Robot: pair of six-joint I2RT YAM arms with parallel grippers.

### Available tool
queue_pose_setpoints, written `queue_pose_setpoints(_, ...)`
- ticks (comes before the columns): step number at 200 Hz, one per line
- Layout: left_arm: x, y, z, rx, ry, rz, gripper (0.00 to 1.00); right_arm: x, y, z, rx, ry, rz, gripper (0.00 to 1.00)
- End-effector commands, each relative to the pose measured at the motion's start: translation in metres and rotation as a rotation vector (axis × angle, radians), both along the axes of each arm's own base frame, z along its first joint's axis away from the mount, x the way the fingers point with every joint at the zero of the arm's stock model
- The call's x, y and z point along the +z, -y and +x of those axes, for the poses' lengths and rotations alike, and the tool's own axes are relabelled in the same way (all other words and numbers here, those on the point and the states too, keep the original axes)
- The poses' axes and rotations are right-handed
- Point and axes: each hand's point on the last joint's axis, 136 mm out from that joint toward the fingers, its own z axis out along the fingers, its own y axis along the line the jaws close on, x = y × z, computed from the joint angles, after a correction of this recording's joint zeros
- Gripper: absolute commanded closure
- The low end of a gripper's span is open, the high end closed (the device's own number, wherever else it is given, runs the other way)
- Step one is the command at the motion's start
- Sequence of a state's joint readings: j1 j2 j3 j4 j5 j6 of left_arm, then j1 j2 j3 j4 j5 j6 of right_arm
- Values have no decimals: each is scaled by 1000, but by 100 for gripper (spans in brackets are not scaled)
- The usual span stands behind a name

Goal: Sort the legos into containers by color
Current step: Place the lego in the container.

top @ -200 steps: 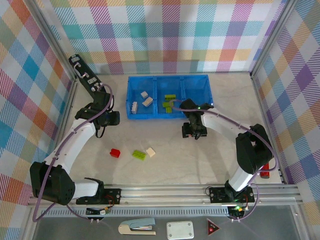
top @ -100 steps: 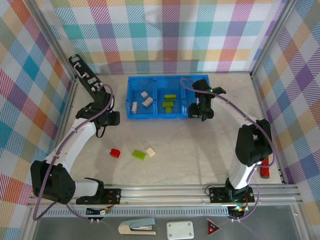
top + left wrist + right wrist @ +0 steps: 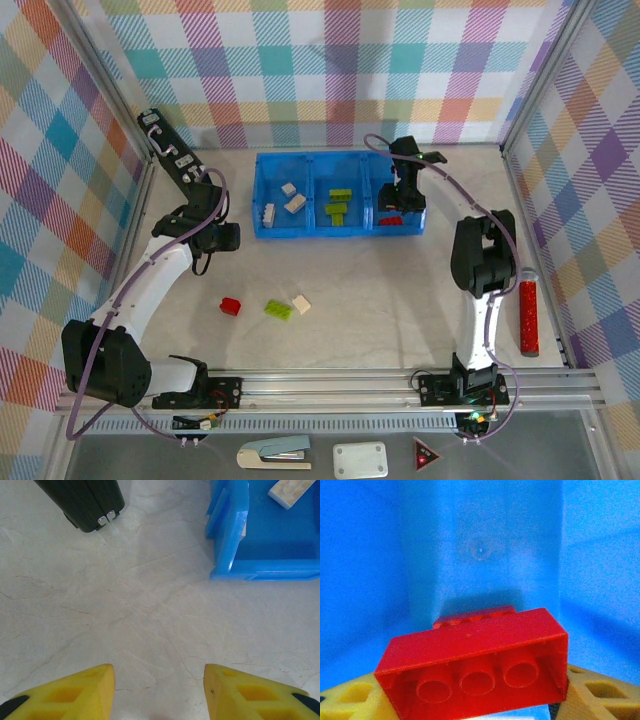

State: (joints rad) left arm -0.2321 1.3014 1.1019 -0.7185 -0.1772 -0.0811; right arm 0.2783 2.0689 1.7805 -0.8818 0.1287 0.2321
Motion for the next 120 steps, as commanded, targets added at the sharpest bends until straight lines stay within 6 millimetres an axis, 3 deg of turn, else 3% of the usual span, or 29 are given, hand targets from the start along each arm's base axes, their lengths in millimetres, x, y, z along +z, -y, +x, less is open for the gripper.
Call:
queue_pose_setpoints(1, 1, -5, 2, 11, 5, 9, 50, -5, -4, 13, 24, -3, 22, 39)
queue_pose_setpoints(67, -1, -6, 2, 12, -2, 10, 50, -46, -11, 39, 22, -33, 38, 38)
queue_pose_setpoints(120, -3, -6, 2, 13, -6, 13, 50, -71, -11, 41, 13, -76, 35, 37)
